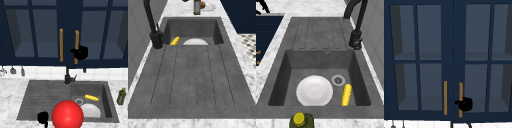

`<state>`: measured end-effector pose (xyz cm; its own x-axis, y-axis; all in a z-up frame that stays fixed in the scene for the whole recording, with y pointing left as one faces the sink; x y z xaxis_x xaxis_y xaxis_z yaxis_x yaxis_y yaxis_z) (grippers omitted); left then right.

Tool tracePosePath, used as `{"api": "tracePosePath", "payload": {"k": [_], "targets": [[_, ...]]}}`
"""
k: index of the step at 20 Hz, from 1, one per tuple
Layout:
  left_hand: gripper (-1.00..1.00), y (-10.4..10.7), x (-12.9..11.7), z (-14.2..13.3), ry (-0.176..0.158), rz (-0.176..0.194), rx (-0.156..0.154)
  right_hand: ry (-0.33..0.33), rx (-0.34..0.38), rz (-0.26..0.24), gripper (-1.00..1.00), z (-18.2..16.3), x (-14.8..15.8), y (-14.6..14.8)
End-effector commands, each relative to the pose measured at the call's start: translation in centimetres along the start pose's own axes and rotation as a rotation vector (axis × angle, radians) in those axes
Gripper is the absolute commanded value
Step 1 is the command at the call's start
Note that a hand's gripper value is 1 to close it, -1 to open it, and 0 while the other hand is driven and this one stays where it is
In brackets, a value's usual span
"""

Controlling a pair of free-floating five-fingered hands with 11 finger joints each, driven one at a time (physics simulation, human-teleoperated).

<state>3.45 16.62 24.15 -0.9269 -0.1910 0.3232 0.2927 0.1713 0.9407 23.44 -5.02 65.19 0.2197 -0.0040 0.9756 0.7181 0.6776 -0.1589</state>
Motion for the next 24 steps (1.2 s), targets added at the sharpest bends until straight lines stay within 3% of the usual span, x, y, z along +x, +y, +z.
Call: {"api": "tracePosePath", "payload": {"k": [1, 4, 8, 24], "targets": [[0.0, 0.0, 0.0, 0.0, 0.0, 0.0, 0.0, 0.029, 0.011, -0.04, 1.0, -0.1, 0.2, -2.7], [0.0, 0.0, 0.0, 0.0, 0.0, 0.0, 0.0, 0.004, 0.013, -0.051, 1.0, 0.8, 0.5, -3.9], [0.0, 0.0, 0.0, 0.0, 0.0, 0.0, 0.0, 0.039, 0.024, -0.028, 1.0, 2.3, 0.1, -5.8], [0.0, 0.0, 0.0, 0.0, 0.0, 0.0, 0.0, 0.02, 0.128, -0.018, 1.0, 2.0, -1.3, -11.4]]}}
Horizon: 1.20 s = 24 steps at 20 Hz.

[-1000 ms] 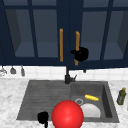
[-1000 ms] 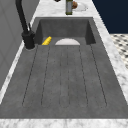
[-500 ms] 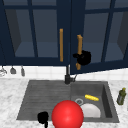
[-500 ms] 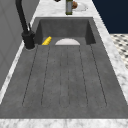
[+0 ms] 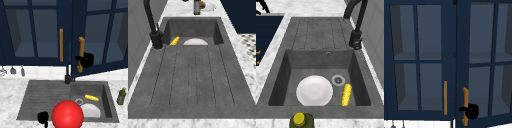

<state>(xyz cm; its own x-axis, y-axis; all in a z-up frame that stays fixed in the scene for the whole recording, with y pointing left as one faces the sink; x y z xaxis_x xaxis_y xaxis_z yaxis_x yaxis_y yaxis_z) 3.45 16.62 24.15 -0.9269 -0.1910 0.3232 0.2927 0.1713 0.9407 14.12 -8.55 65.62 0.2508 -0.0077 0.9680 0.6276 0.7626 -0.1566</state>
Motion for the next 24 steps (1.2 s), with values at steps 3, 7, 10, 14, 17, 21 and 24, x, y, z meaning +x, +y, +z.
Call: {"api": "tracePosePath", "payload": {"k": [3, 7, 10, 14, 17, 21, 24], "targets": [[0.0, 0.0, 0.0, 0.0, 0.0, 0.0, 0.0, -0.018, 0.025, -0.035, 1.0, -1.4, 0.4, -3.3], [0.0, 0.0, 0.0, 0.0, 0.0, 0.0, 0.0, -0.012, 0.055, -0.04, 1.0, -1.1, 0.0, -4.3], [0.0, 0.0, 0.0, 0.0, 0.0, 0.0, 0.0, 0.012, 0.07, -0.035, 1.0, -0.1, -0.5, -5.3], [0.0, 0.0, 0.0, 0.0, 0.0, 0.0, 0.0, 0.017, 0.049, -0.019, 1.0, 3.1, -1.8, -7.0], [0.0, 0.0, 0.0, 0.0, 0.0, 0.0, 0.0, -0.034, 0.014, 0.041, 1.0, 4.5, -3.1, -8.4], [0.0, 0.0, 0.0, 0.0, 0.0, 0.0, 0.0, -0.124, -0.052, 0.091, 1.0, 5.2, -3.4, -12.2], [0.0, 0.0, 0.0, 0.0, 0.0, 0.0, 0.0, -0.129, -0.051, 0.107, 1.0, 4.3, -3.2, -14.5]]}}
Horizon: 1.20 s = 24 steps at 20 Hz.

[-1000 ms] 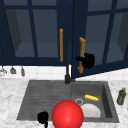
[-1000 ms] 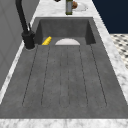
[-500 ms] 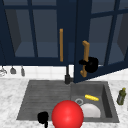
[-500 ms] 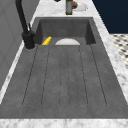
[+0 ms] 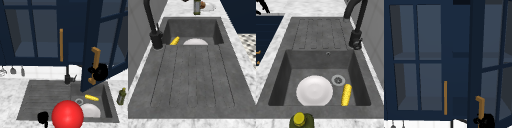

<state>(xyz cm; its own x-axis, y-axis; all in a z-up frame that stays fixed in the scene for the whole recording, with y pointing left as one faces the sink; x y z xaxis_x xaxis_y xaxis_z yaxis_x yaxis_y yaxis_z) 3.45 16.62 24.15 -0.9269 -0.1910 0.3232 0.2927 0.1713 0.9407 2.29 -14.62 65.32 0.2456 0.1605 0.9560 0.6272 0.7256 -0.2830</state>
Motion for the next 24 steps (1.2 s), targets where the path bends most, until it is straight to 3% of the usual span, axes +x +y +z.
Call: {"api": "tracePosePath", "payload": {"k": [1, 11, 17, 24], "targets": [[0.0, 0.0, 0.0, 0.0, 0.0, 0.0, 0.0, -0.013, 0.004, -0.011, 1.0, -1.1, -0.5, -3.1], [0.0, 0.0, 0.0, 0.0, 0.0, 0.0, 0.0, -0.039, 0.145, 0.022, 1.0, -1.1, -2.2, -8.3], [0.0, 0.0, 0.0, 0.0, 0.0, 0.0, 0.0, -0.064, 0.183, 0.029, 1.0, -1.5, -2.9, -11.7], [0.0, 0.0, 0.0, 0.0, 0.0, 0.0, 0.0, -0.048, 0.227, 0.024, 1.0, -2.4, -4.0, -15.9]]}}
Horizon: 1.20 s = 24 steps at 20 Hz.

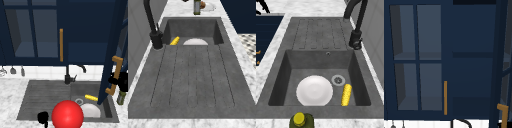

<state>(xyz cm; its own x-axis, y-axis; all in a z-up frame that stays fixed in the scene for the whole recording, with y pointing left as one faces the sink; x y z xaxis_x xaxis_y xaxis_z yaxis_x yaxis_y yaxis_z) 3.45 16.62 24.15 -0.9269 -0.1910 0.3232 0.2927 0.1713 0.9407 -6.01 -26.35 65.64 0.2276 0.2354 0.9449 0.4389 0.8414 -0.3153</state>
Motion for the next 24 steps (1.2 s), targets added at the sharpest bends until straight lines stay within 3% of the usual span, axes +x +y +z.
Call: {"api": "tracePosePath", "payload": {"k": [1, 14, 24], "targets": [[0.0, 0.0, 0.0, 0.0, 0.0, 0.0, 0.0, 0.002, 0.016, -0.028, 1.0, -0.3, -0.7, -2.8], [0.0, 0.0, 0.0, 0.0, 0.0, 0.0, 0.0, -0.05, 0.141, 0.016, 1.0, -1.2, -2.9, -11.0], [0.0, 0.0, 0.0, 0.0, 0.0, 0.0, 0.0, -0.053, 0.185, 0.035, 1.0, -3.5, -5.0, -17.8]]}}
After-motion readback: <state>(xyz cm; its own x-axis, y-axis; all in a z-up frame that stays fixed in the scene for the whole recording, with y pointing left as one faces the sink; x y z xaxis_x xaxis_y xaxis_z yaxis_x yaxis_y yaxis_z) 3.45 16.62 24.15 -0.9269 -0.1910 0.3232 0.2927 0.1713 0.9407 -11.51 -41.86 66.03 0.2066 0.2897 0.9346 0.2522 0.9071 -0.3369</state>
